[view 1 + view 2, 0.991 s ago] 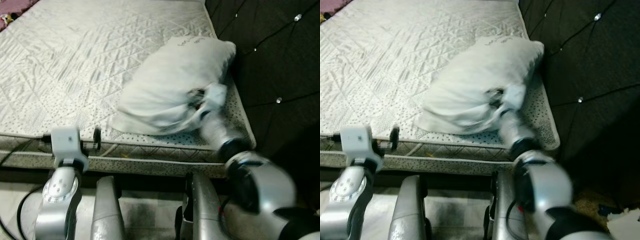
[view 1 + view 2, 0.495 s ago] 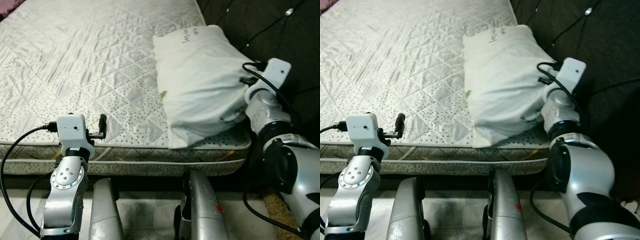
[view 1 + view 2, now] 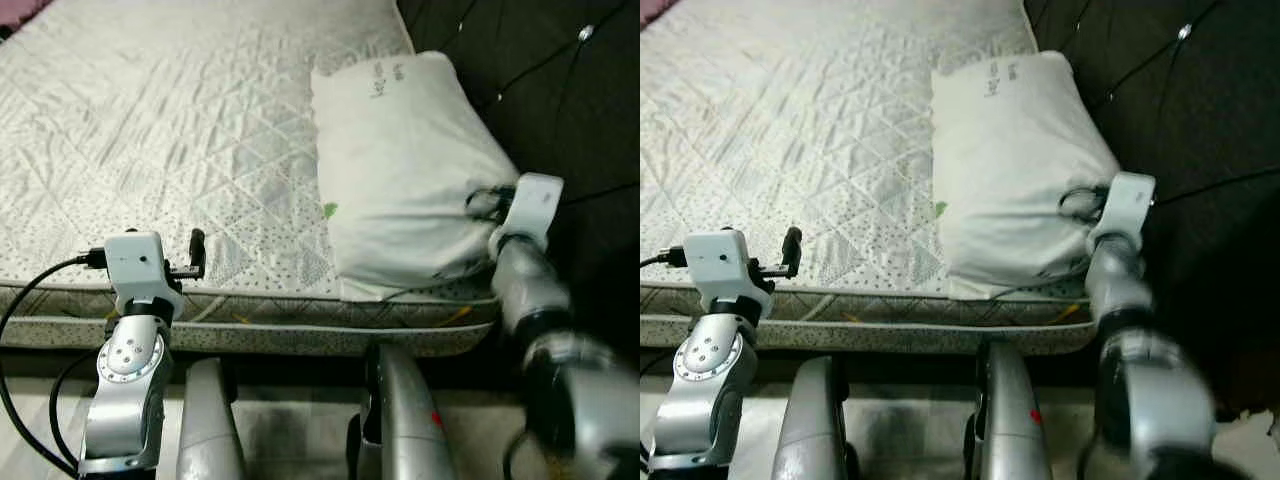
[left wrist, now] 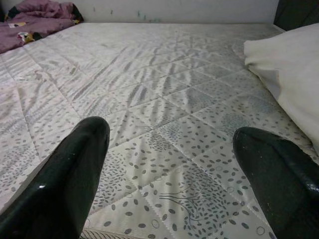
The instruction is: Clean up the room
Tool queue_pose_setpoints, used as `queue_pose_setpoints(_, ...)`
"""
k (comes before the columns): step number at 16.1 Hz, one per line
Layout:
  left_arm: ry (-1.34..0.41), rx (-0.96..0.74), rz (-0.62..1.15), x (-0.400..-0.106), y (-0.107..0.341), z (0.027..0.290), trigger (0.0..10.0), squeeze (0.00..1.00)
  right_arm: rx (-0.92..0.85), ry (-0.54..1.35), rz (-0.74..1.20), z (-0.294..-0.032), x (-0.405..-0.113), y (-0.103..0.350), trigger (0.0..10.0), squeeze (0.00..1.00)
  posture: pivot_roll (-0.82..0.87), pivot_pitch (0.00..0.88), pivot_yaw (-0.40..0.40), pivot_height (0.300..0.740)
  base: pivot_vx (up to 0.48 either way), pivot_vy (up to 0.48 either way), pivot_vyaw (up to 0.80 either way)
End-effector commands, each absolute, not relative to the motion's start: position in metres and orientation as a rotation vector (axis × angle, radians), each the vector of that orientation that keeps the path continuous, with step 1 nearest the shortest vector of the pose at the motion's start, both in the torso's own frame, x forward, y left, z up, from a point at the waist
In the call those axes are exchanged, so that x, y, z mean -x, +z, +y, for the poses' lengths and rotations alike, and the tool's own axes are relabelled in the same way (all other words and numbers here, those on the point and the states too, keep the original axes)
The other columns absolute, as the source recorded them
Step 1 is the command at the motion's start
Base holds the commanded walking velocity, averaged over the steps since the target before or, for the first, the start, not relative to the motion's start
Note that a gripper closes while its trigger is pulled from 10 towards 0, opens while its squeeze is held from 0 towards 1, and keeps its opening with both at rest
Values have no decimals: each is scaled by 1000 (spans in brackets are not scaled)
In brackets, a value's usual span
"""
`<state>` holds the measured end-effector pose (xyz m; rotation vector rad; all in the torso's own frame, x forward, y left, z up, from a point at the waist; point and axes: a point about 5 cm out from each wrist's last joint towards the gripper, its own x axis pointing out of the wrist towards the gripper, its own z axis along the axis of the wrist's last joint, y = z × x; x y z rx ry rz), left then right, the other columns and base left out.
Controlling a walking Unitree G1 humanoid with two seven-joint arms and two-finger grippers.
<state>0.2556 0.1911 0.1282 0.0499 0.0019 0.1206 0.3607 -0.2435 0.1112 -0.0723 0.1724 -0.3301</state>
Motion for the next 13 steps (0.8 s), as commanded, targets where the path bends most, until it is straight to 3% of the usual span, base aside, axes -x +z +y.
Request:
queue_pose_setpoints(1,114,-62,5,-256,127,192,10000,0,88,-284,114,-234,-358,117,0,0,26,0,-41,528,0,0,0)
queue_pose_setpoints(5,97,-81,1,-262,130,195,10000,0,101,-89,103,-191,-319,100,0,0,25,0,-20,528,0,0,0)
queue_pose_setpoints(7,95,-86,2,-262,130,196,10000,0,89,-51,112,-183,-313,97,0,0,33,0,-18,528,0,0,0)
queue_pose_setpoints(11,102,-94,5,-260,130,199,10000,0,88,-40,148,-180,-308,101,0,0,45,0,-19,528,0,0,0)
queue_pose_setpoints(13,108,-100,5,-262,131,201,10000,0,111,-53,170,-194,-335,107,0,0,51,0,-11,528,0,0,0)
